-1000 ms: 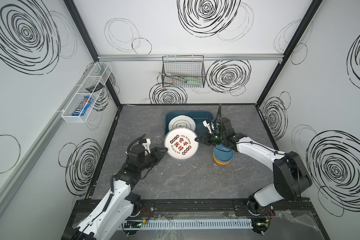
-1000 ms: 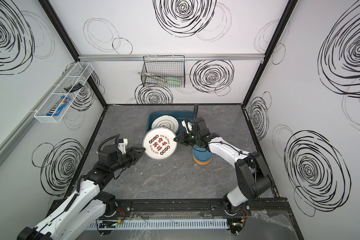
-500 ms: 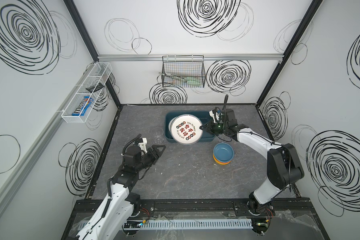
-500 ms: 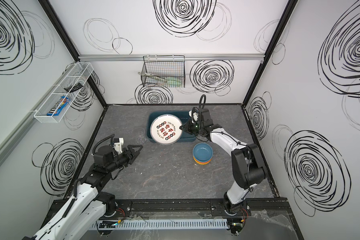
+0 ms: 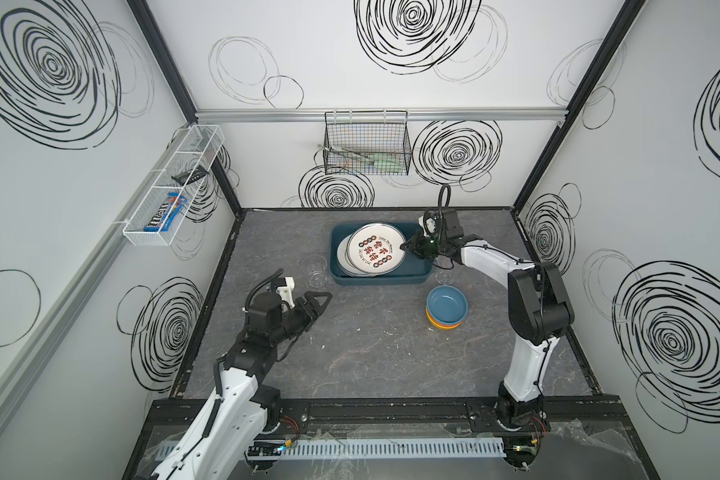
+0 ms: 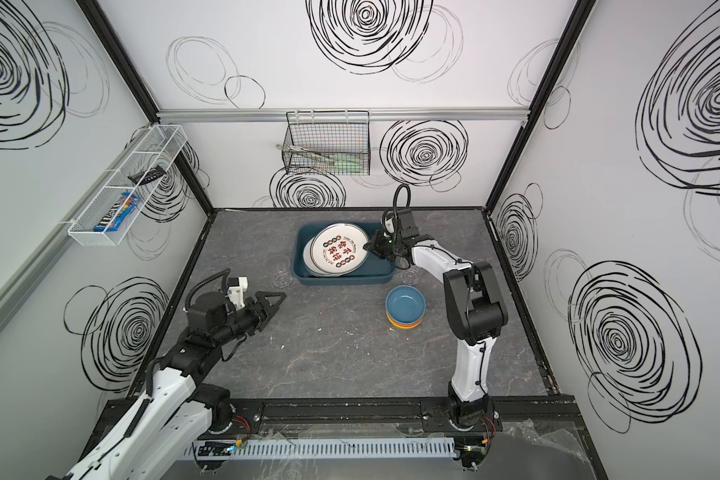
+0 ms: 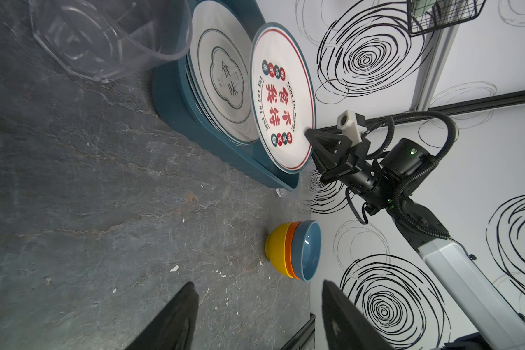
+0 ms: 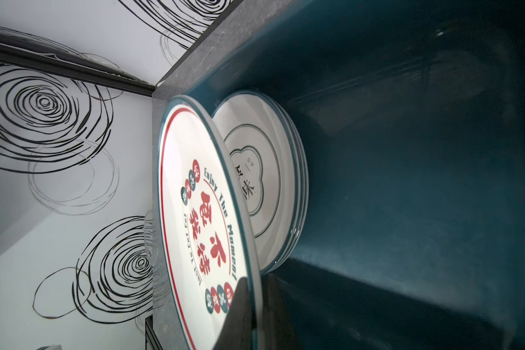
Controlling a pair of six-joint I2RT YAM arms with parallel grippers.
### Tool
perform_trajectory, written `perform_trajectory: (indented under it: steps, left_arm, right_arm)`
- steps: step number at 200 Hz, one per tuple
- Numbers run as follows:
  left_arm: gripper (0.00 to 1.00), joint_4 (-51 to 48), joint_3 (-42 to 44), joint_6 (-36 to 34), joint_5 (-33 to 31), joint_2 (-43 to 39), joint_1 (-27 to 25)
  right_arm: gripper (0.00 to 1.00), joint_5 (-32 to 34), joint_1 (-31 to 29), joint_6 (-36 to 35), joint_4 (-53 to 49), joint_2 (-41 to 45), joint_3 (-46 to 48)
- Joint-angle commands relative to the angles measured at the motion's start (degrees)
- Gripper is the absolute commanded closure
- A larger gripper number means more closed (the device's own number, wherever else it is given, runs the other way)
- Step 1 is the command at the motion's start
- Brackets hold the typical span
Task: Place the mixed dishes into the plastic bin
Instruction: 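Lower the plate onto the stack and press it flat with the right gripper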
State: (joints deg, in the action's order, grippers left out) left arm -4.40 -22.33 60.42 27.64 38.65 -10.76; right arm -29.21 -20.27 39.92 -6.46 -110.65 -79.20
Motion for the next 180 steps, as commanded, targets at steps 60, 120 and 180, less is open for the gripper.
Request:
perform_trajectory:
  steps: [60, 120, 180]
  left_arm:
    - [0.31, 1.0, 0.1, -0.7, -0.1, -0.6, 0.0]
    - [0.3, 0.6, 0.5, -0.6, -0.4, -1.1, 0.0]
    - [0.29, 0.6, 0.4, -0.6, -0.4, -0.9, -0.1]
  right_arm:
    - [1.0, 2.4, -0.9, 1.2, -3.1, -6.4, -10.3]
    - [1.0, 3.0, -2.2, 1.4, -3.6, -9.4, -13.1]
    - [1.0, 4.2, -3.2, 1.5, -4.8, -11.7, -15.4]
